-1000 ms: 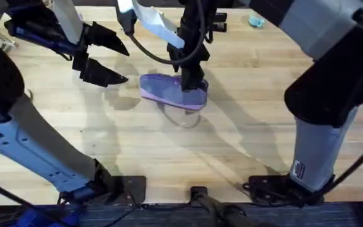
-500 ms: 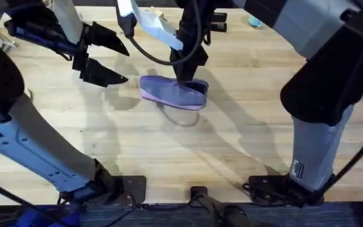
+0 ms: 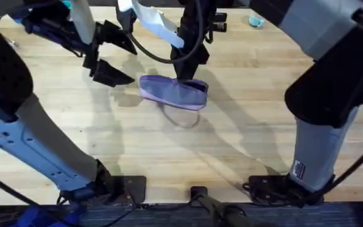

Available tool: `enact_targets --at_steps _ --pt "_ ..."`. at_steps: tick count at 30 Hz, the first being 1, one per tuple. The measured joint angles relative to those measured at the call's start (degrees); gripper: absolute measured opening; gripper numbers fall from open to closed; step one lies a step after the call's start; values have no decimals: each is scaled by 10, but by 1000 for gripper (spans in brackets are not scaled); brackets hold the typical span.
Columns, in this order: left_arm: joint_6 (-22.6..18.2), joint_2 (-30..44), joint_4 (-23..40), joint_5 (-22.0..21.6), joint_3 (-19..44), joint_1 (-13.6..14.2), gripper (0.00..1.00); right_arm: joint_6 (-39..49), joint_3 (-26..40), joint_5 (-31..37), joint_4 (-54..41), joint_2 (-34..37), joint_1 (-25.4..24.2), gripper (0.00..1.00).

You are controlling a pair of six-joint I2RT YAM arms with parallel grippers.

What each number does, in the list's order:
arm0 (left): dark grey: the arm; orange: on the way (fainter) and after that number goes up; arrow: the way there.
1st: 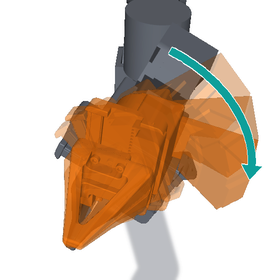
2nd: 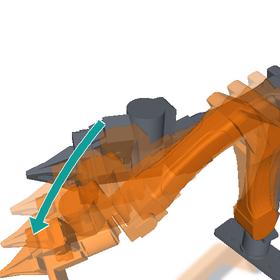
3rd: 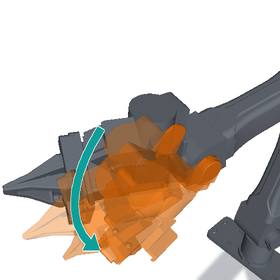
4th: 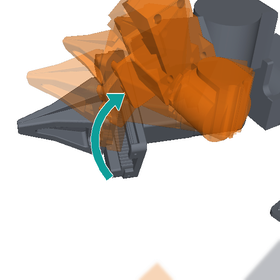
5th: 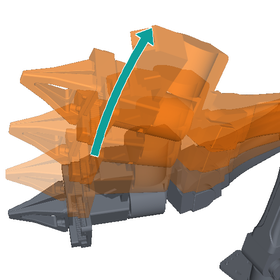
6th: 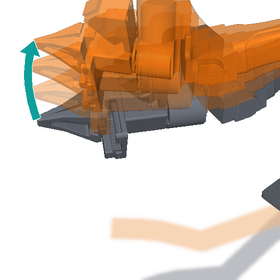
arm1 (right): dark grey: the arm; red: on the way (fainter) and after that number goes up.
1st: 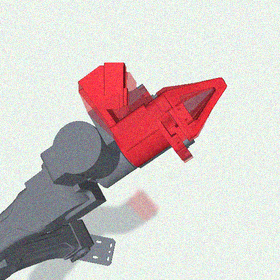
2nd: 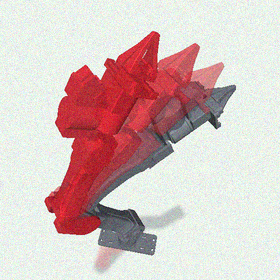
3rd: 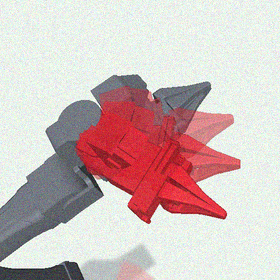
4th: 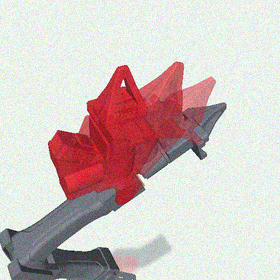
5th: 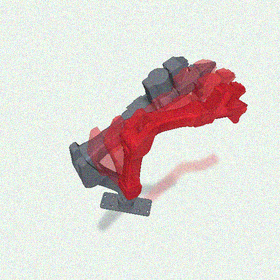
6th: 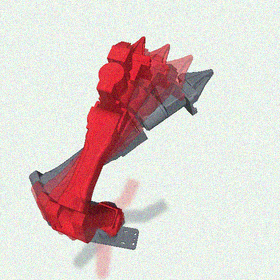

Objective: Unzip the bag, pick up the pens from the table one at a time and place them inside, then zip the bag closed.

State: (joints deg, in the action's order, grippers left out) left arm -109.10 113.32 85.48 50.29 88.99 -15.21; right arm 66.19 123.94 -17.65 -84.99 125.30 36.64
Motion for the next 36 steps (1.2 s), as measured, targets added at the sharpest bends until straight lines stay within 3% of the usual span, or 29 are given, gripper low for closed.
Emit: enact_targets --at_steps 8,22,23,24,27,29,36 --pt "0 0 -19 -6 0 48 994 -2 0 8 0 -3 1 31" --pt "0 95 -16 12 -1 55 995 -2 0 16 1 -3 3 30" --pt "0 95 -15 11 -1 57 964 -2 0 16 1 -3 3 30" --pt "0 95 -15 11 -1 66 542 -2 0 16 1 -3 3 31" --pt "-1 95 -10 8 -1 75 94 -2 0 18 0 -3 3 31" --pt "-2 95 -10 8 -1 79 49 -8 0 18 -6 -3 2 31" --pt "-2 95 -12 11 -1 83 44 -19 -1 18 -76 -4 -23 33"
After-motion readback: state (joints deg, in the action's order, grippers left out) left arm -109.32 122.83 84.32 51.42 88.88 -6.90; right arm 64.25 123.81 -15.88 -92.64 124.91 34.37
